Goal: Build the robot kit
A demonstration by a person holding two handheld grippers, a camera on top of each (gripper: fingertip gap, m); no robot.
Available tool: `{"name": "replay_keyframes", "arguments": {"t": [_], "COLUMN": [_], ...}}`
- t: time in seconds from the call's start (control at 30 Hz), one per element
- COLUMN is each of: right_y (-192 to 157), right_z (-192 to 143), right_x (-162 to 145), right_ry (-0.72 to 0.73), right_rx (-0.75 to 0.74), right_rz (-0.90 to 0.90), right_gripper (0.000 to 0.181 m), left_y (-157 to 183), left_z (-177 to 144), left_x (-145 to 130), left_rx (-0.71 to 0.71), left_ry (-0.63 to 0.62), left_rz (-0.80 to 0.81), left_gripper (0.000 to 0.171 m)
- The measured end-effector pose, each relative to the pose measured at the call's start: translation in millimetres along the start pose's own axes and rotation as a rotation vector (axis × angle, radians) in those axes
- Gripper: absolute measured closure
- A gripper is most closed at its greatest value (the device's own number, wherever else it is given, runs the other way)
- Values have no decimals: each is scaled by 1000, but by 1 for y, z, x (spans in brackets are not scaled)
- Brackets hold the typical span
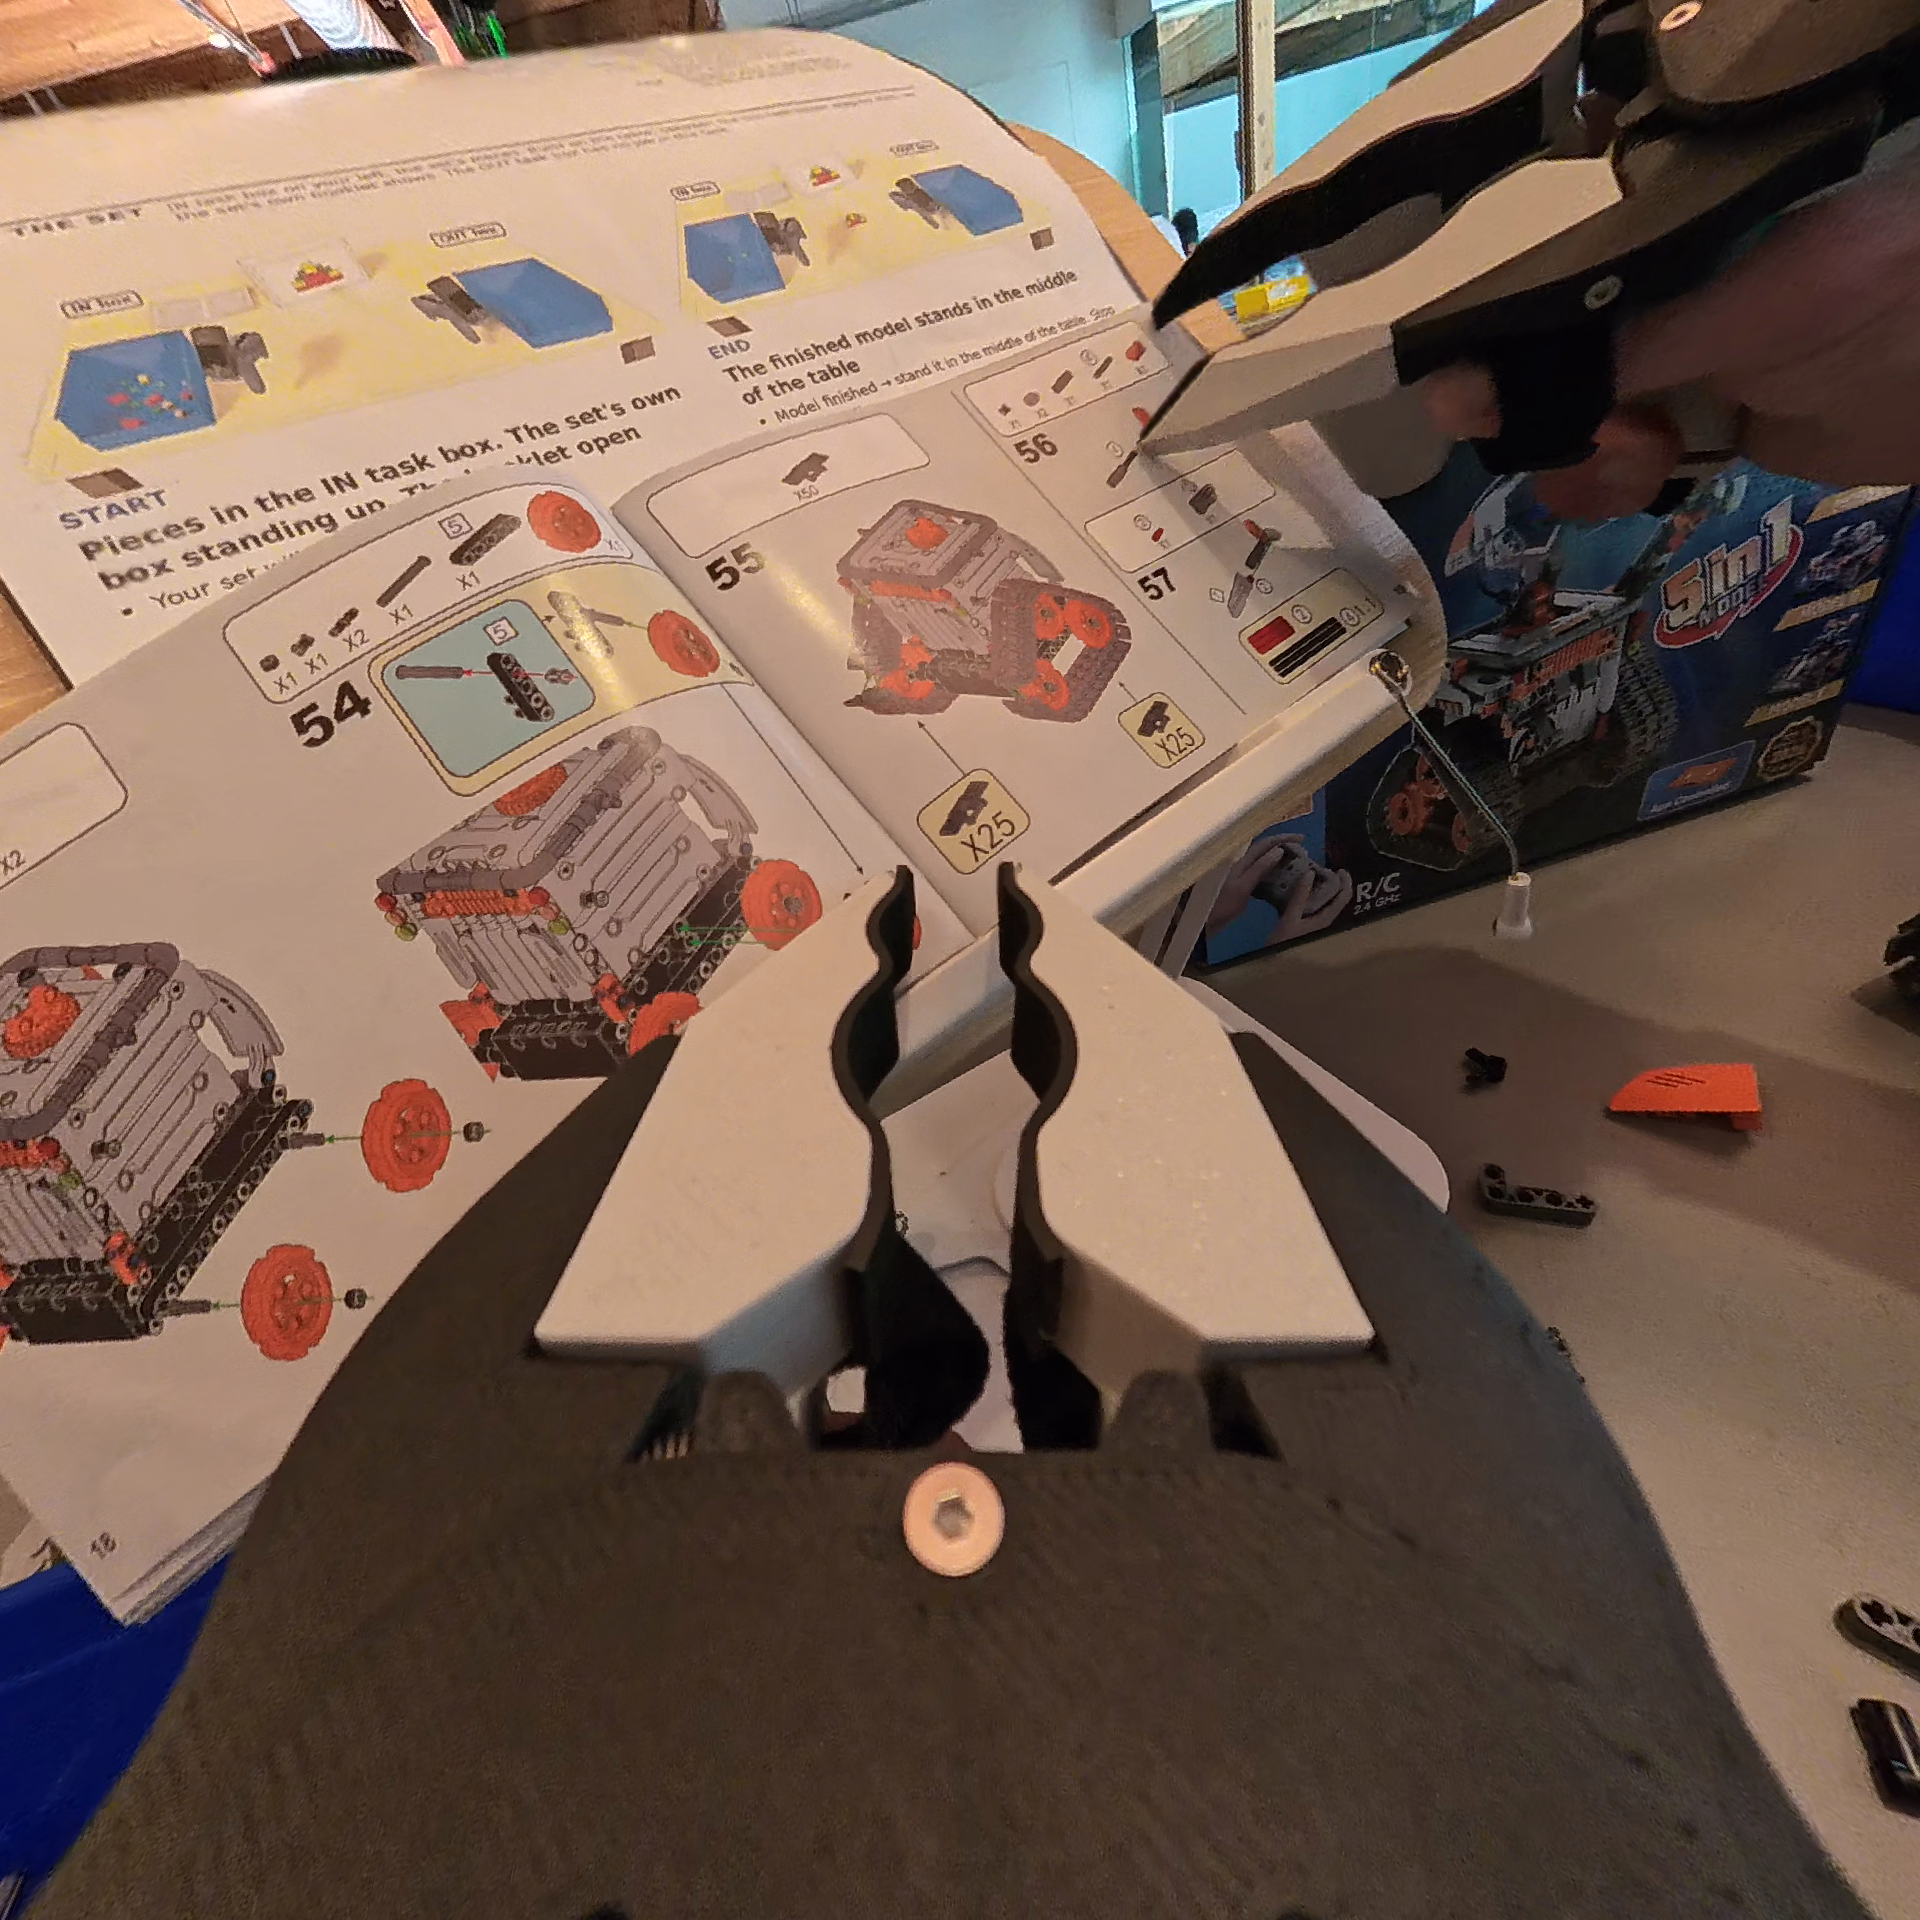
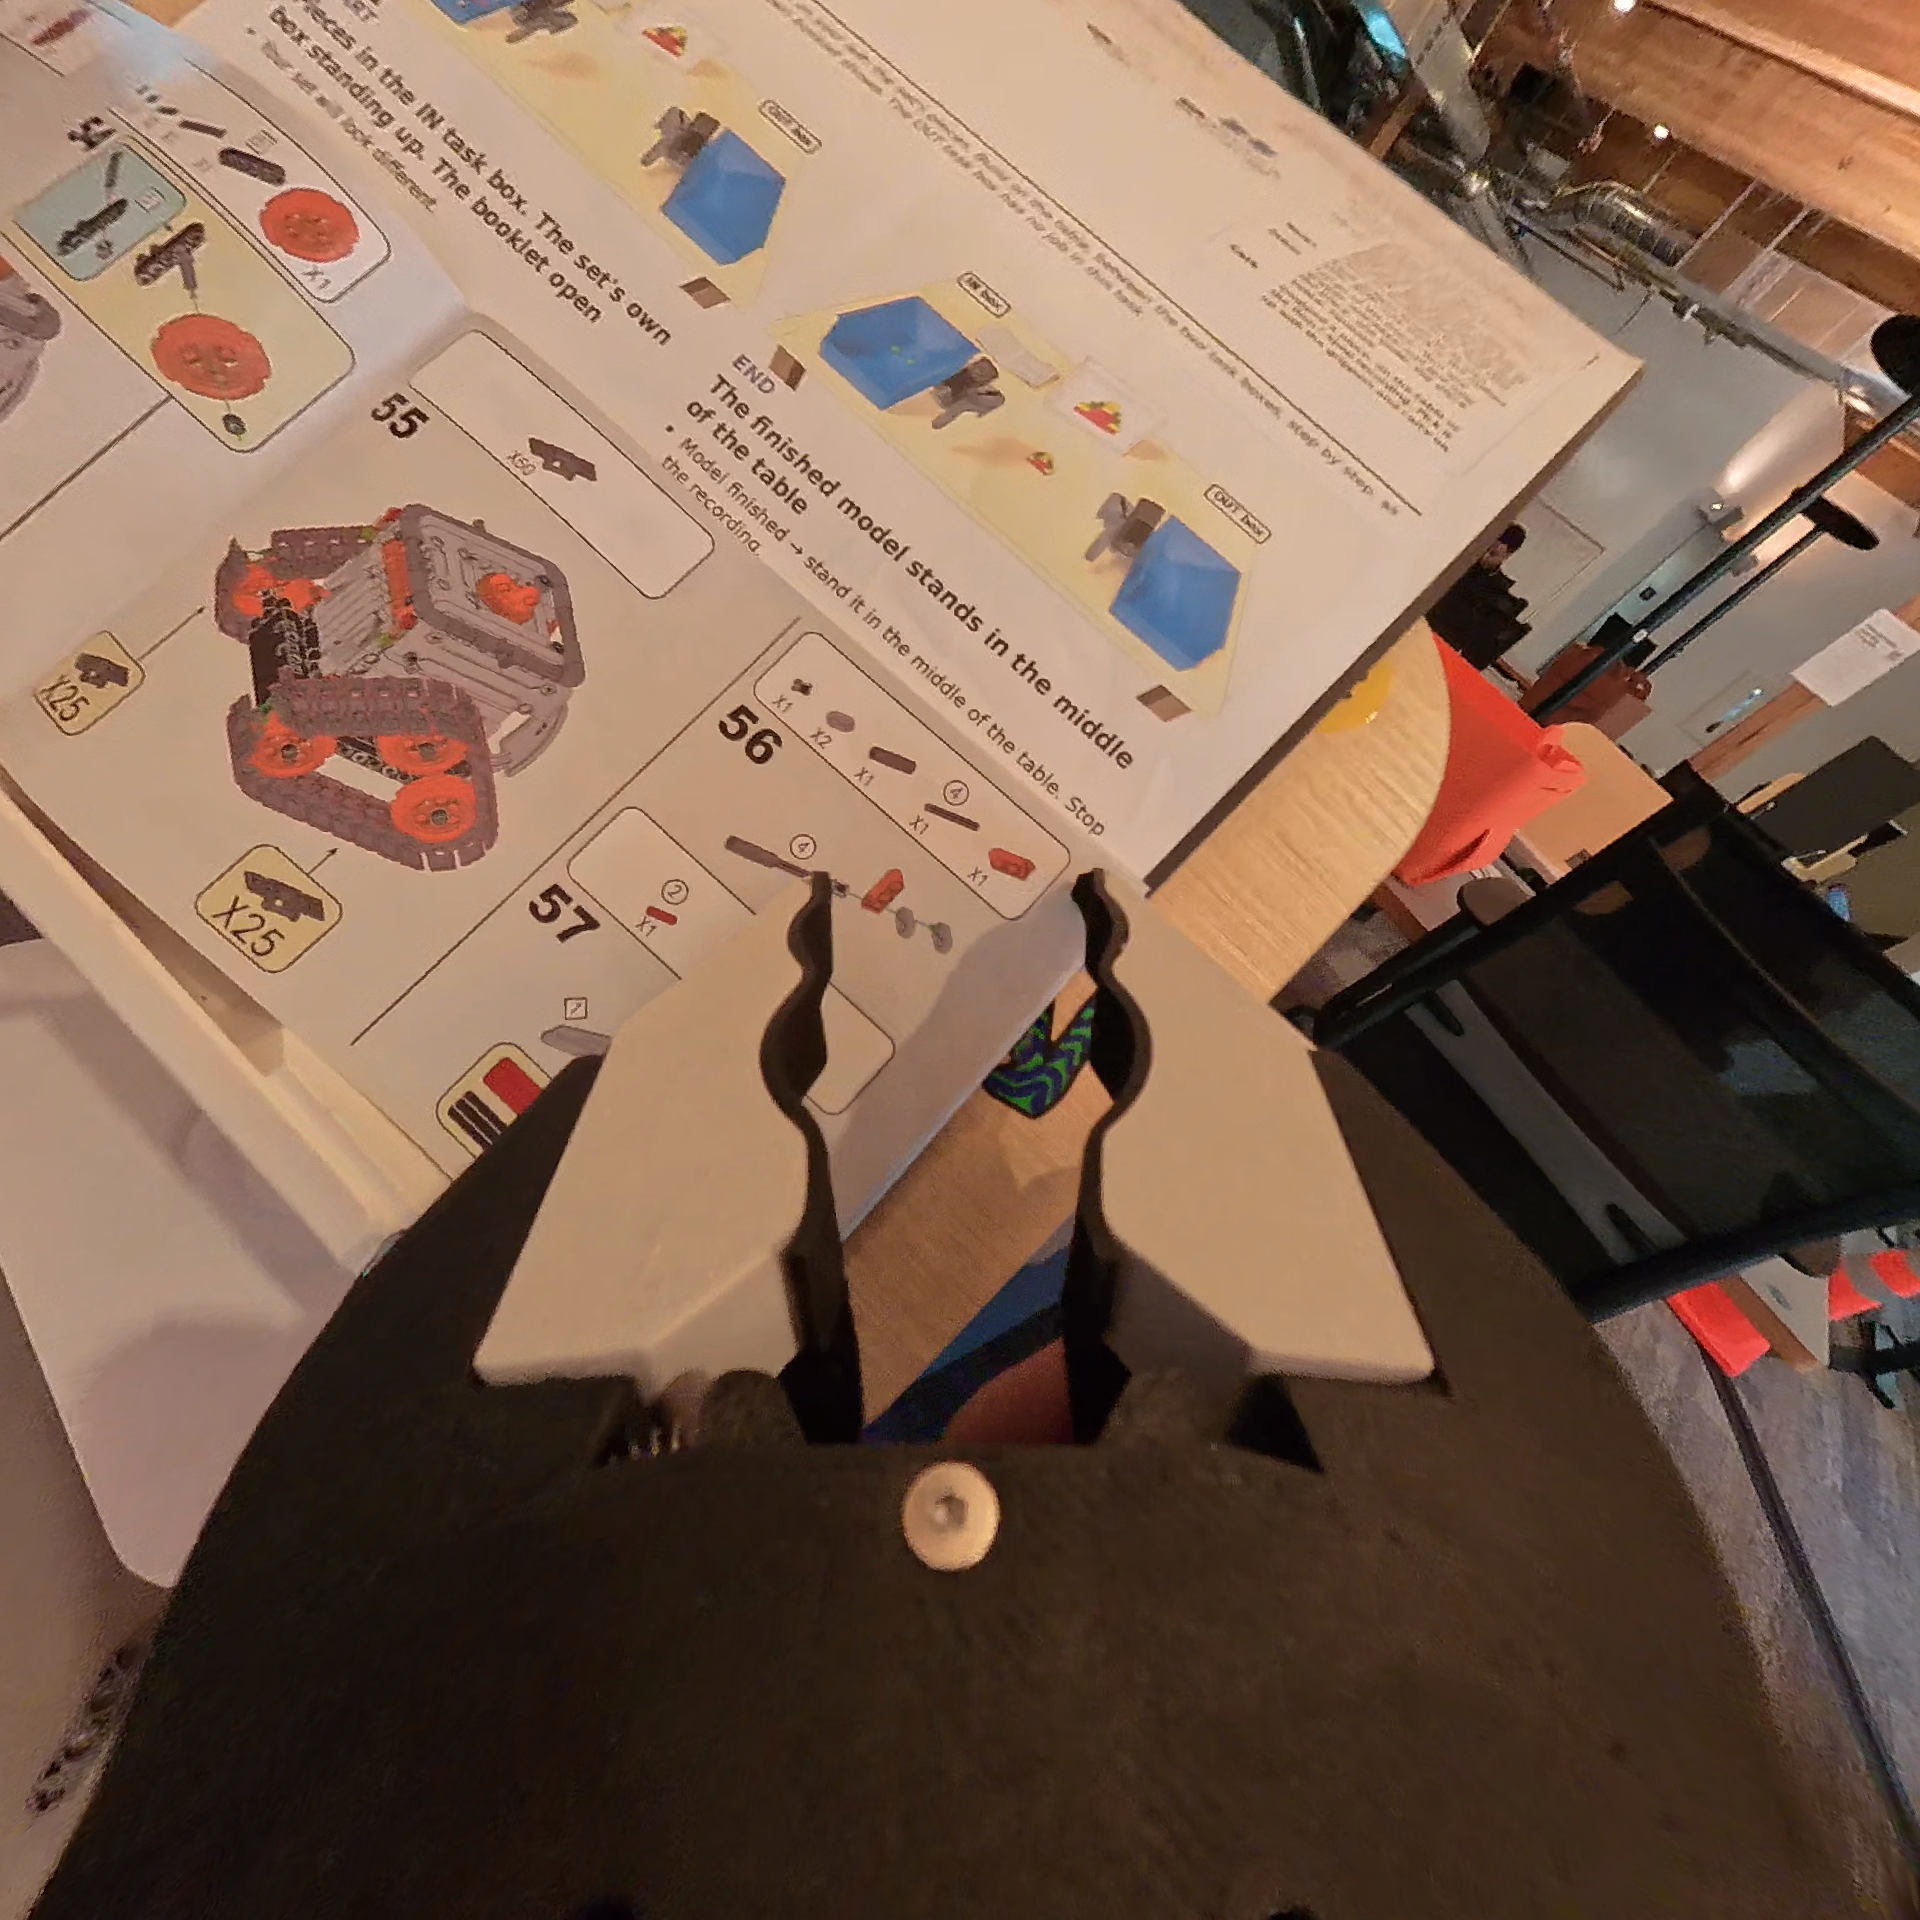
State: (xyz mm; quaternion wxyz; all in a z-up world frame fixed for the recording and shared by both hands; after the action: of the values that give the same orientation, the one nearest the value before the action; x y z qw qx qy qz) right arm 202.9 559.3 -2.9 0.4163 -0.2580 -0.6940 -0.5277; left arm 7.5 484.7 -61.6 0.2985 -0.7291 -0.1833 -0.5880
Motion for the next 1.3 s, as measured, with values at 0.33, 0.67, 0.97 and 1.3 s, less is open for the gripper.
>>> {"name": "replay_keyframes", "arguments": {"t": [0.33,0.67,0.97,1.3], "right_y": [7,-5,3,0], "right_z": [3,5,0,-3], "right_x": [-1,1,-1,-8], "right_ry": [-42,-24,-17,-52], "right_rx": [35,43,-30,-6], "right_rz": [37,7,19,80], "right_gripper": [141,181,137,135], "left_y": [1,4,4,6], "left_z": [1,4,2,4], "left_x": [0,-2,1,1], "left_rx": [-6,-13,6,20], "left_ry": [-2,-7,9,-2], "left_rz": [3,8,45,91], "left_gripper": [155,154,151,149]}}
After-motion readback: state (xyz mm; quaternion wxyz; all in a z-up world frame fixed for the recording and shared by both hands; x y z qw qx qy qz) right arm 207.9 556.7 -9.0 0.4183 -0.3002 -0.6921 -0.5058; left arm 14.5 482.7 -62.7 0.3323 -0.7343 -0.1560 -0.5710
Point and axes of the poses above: each gripper's, where its closed fingertips meet, z out along the fingers, x out of its top, y = z × x across the jaws, the point moved 5 cm from there along -z, back along the fingers, and after that the axes turned 11 degrees about -x, right-handed, at the moved point
